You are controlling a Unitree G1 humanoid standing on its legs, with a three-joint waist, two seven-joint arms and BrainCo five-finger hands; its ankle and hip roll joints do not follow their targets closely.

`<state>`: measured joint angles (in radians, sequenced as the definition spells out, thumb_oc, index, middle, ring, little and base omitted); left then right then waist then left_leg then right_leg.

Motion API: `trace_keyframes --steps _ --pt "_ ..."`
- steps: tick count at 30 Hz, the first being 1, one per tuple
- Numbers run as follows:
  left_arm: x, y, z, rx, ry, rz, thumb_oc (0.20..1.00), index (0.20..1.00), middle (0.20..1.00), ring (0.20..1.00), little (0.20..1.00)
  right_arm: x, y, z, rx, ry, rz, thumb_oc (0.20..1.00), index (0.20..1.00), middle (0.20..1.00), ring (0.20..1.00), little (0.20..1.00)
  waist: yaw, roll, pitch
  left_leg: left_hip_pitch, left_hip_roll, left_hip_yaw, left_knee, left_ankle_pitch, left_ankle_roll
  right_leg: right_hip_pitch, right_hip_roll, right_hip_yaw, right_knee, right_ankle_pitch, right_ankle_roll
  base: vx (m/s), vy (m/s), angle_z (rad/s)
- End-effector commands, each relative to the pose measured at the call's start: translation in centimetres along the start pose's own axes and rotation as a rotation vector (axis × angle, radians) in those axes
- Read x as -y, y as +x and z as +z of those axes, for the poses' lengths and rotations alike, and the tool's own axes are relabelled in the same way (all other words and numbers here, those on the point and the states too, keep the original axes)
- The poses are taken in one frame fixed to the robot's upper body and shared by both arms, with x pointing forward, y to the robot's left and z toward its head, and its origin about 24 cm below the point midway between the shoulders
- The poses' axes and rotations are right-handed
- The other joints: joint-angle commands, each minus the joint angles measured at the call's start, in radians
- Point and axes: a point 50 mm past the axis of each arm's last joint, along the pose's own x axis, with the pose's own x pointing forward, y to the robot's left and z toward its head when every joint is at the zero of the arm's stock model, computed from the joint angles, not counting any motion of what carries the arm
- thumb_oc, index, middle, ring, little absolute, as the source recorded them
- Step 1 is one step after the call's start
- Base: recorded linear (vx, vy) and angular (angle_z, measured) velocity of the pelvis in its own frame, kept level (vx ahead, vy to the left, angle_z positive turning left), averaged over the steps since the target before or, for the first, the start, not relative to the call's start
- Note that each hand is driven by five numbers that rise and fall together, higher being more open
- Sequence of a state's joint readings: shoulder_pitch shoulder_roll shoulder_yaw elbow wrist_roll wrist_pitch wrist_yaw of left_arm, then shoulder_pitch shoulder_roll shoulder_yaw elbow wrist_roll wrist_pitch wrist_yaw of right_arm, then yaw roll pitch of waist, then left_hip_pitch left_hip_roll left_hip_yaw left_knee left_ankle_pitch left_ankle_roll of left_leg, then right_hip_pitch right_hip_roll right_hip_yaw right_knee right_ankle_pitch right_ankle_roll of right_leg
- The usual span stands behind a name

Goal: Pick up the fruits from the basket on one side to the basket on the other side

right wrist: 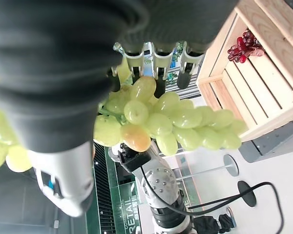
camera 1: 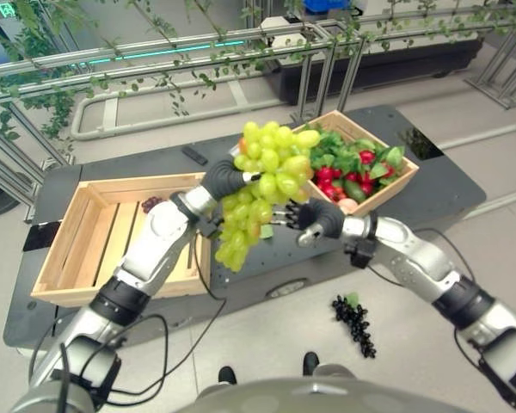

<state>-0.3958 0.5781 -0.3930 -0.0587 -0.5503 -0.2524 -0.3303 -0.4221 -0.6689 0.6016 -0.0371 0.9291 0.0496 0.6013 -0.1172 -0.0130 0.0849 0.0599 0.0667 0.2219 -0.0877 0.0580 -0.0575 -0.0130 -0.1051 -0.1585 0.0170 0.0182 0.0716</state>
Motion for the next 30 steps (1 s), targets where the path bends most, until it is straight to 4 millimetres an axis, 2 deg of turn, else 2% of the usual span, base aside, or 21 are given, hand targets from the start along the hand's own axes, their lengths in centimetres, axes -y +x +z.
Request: trace_keyframes --steps 1,8,17,25,30 --pt "0.3 2.9 1.8 0.135 0.043 -0.042 0.2 0.2 0.2 0.2 0.2 -2.8 3.2 3.3 0.205 -0.011 0.189 1.0 1.0 1.0 1.0 1.0 0.007 -0.026 -0.037 0.02 -0.009 -0.003 0.042 -0.088 0.017 -0.041 -0.042 0.046 0.1 -0.035 0.073 0.0 0.0 0.0" --pt "0.6 3.1 1.7 0.142 0.03 -0.032 0.2 0.2 0.2 0.2 0.2 -2.6 3.1 3.0 0.236 -0.002 0.146 1.0 1.0 1.0 1.0 1.0 -0.001 -0.022 -0.043 0.025 -0.011 -0.001 0.04 -0.089 0.018 -0.037 -0.042 0.051 0.097 -0.035 0.074 0.0 0.0 -0.03" --pt "1.2 4.1 1.4 0.157 0.005 -0.01 0.2 0.2 0.2 0.2 0.2 -3.2 3.9 2.7 0.279 0.047 0.154 1.0 1.0 1.0 1.0 1.0 -0.005 -0.017 -0.047 0.026 -0.016 -0.006 0.039 -0.091 0.021 -0.03 -0.046 0.048 0.095 -0.035 0.073 0.0 0.0 0.0" --pt "2.0 5.0 1.7 0.198 -0.079 0.002 0.2 0.2 0.2 0.2 0.2 -2.7 4.2 2.8 0.425 0.14 0.041 1.0 1.0 1.0 1.0 1.0 -0.005 -0.01 -0.051 0.026 -0.022 -0.009 0.033 -0.089 0.026 -0.027 -0.049 0.048 0.09 -0.03 0.074 0.0 0.0 0.0" --pt "2.3 5.7 1.7 0.209 -0.105 0.021 0.2 0.2 0.2 0.2 0.2 -3.6 5.2 2.8 0.465 0.206 0.054 1.0 1.0 1.0 1.0 1.0 -0.008 -0.008 -0.05 0.026 -0.025 -0.009 0.031 -0.087 0.027 -0.028 -0.05 0.048 0.088 -0.028 0.075 0.0 0.0 0.0"
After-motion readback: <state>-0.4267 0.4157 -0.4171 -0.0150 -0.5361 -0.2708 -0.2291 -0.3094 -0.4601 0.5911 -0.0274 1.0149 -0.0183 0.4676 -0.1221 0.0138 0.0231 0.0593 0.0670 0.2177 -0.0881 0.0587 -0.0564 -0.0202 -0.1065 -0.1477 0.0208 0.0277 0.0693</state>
